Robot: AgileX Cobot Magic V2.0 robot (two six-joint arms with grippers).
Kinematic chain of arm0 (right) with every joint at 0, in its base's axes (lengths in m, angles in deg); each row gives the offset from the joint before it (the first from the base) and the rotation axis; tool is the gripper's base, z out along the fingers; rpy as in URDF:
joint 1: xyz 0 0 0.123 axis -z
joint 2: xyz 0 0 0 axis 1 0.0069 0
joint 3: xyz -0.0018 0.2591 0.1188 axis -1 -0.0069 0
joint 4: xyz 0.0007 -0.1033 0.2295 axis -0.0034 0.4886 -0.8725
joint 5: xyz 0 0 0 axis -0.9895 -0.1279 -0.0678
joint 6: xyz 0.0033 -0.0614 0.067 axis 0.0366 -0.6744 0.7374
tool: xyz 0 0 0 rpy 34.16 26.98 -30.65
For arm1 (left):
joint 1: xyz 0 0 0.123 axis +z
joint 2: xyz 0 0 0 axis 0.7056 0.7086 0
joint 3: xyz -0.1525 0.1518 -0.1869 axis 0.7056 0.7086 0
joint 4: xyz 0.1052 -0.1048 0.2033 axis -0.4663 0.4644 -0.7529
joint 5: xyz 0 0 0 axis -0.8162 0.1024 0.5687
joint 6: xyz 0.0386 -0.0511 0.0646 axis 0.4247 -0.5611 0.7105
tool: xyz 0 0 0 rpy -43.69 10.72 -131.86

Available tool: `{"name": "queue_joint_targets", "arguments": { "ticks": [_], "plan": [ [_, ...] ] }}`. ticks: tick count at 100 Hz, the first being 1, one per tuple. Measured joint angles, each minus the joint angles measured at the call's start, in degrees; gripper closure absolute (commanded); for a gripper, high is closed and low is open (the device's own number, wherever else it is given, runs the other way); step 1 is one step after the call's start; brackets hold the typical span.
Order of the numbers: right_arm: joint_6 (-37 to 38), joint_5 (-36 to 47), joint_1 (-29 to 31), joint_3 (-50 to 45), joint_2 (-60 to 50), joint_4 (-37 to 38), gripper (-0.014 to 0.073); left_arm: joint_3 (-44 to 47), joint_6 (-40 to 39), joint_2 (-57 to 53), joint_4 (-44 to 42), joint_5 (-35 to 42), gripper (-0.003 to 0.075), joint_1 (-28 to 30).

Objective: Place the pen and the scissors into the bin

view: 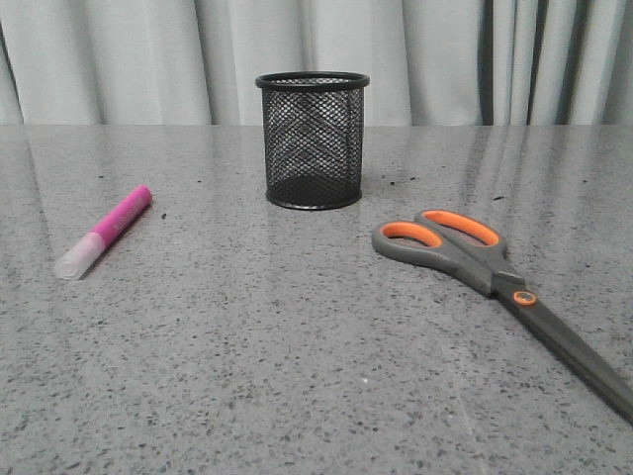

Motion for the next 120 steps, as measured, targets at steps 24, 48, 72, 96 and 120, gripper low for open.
{"name": "queue_joint_targets", "arguments": {
  "ticks": [24, 48, 72, 96, 120],
  "plan": [
    [0.0, 0.0, 0.0, 0.0, 0.0, 0.0, 0.0661, 0.0, 0.0, 0.0, 0.0, 0.0, 0.0574, 0.0],
    [0.0, 0.0, 0.0, 0.0, 0.0, 0.0, 0.0661, 0.0, 0.0, 0.0, 0.0, 0.0, 0.0574, 0.0],
    [0.0, 0.0, 0.0, 0.0, 0.0, 0.0, 0.0661, 0.0, 0.0, 0.0, 0.0, 0.0, 0.0574, 0.0],
    [0.0, 0.9, 0.0, 0.0, 0.0, 0.0, 0.0661, 0.0, 0.0, 0.0, 0.0, 0.0, 0.0574, 0.0],
    [1.6, 19.7, 0.0, 0.0, 0.0, -15.1, 0.0661, 0.0, 0.0, 0.0, 24.0, 9.6, 0.0574, 0.0]
  ]
}}
